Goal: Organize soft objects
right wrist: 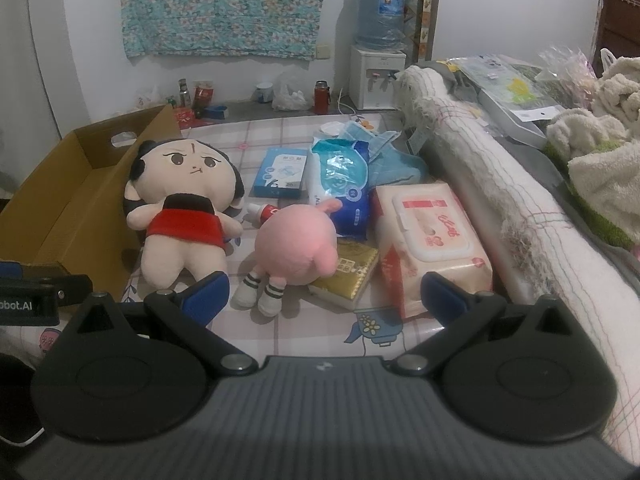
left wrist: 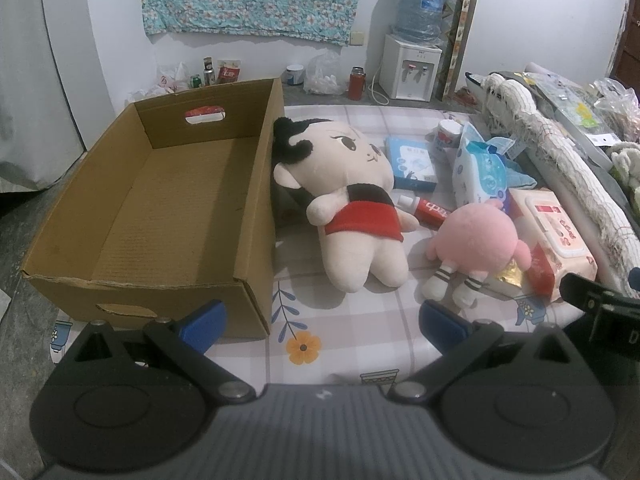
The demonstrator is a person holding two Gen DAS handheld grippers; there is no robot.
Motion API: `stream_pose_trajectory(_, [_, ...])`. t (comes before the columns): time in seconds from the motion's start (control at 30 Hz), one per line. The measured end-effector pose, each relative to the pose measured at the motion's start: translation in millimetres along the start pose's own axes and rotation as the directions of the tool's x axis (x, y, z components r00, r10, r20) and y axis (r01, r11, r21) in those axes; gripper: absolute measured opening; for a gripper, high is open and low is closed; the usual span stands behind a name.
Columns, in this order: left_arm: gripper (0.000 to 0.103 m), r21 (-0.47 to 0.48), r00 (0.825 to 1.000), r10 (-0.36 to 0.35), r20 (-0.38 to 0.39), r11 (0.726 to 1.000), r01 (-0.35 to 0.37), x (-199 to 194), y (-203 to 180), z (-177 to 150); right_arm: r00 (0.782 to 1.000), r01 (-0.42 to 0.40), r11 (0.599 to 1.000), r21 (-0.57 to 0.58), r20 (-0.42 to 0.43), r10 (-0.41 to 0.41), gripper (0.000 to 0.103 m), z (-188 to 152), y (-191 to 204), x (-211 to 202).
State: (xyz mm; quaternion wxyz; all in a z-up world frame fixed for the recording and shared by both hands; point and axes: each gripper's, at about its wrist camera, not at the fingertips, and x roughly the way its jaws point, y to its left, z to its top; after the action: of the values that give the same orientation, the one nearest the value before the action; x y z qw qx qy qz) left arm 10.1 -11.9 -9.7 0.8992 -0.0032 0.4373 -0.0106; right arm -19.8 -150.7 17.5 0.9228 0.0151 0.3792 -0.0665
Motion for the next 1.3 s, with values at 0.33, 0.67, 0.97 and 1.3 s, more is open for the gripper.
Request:
stream_pose_trajectory(0.33, [0.103,0.000,1.000,0.001,0.001,1.000,-0.001,0.1,-0.1,1.0,1.000,0.007,1.000,0.004,-0.001,-0.007,0.102,0.1,-0.3,-0.1])
stream_pose_trajectory(0.67, [0.103,-0.001,1.000,0.001,0.001,1.000,-0.001,0.3,0.0,0.8,1.000,0.010,1.000,0.004,-0.002,-0.010,0.102,0.4,0.1,0.0])
stream_pose_trajectory(0.97, [0.103,0.000,1.000,0.001,0.000,1.000,-0.001,0.2,0.2,0.5,1.000,0.016,1.000,0.006,-0.005,-0.016,0.102,0.6,-0.2,0.0])
stream_pose_trajectory(1.3, [0.103,-0.005,1.000,0.004,-0.006,1.000,-0.004,1.9,1.7,-0.5,1.000,0.018,1.000,0.005,-0.012,-0.018,0.102,-0.2,-2.4,2.0])
